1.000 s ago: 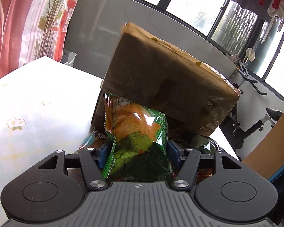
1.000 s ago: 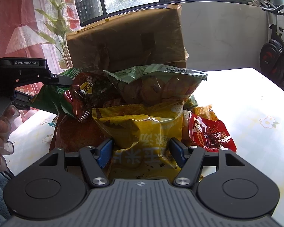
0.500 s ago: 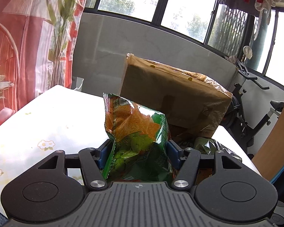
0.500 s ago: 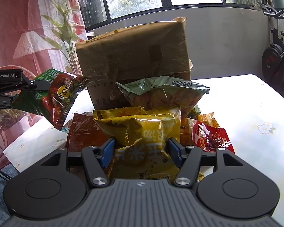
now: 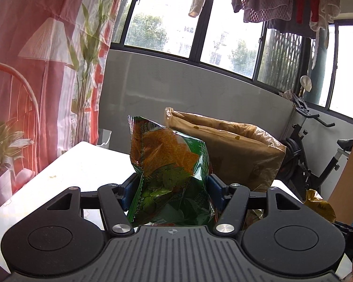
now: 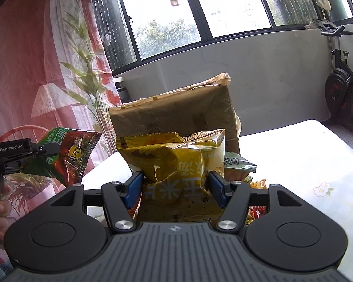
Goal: Organize snacks
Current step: 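Lift the chip bag with the left tool and drop it into the box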
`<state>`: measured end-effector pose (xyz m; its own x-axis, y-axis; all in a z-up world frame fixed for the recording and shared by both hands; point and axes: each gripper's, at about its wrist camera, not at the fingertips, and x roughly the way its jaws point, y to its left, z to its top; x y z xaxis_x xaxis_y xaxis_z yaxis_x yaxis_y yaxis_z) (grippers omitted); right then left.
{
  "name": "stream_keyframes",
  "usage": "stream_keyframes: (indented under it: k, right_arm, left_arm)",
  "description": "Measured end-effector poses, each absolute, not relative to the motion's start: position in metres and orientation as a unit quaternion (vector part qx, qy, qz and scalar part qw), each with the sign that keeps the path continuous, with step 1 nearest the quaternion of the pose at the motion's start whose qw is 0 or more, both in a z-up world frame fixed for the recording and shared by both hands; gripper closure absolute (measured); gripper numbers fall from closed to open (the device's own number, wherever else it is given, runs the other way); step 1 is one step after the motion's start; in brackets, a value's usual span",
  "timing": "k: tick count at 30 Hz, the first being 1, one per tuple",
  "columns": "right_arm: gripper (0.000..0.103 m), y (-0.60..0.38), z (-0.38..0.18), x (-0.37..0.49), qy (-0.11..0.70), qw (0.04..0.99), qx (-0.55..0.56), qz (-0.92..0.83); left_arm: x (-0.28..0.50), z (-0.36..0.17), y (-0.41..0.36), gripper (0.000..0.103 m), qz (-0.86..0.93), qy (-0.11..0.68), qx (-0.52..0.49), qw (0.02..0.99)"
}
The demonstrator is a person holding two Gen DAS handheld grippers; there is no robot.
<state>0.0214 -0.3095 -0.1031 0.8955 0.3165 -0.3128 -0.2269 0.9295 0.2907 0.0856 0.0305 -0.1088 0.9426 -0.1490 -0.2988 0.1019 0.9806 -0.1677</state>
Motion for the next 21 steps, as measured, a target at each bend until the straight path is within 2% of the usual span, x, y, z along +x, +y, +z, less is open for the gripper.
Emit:
stream_keyframes:
  k: [21]
  right_arm:
    - [0.041,-0.329,-0.012,0.155,0.066,0.982,0.076,0.158]
  left_arm:
    - [0.18,-0.039,-0.008,0.038,-0.113,0.075,-0.017,0.991]
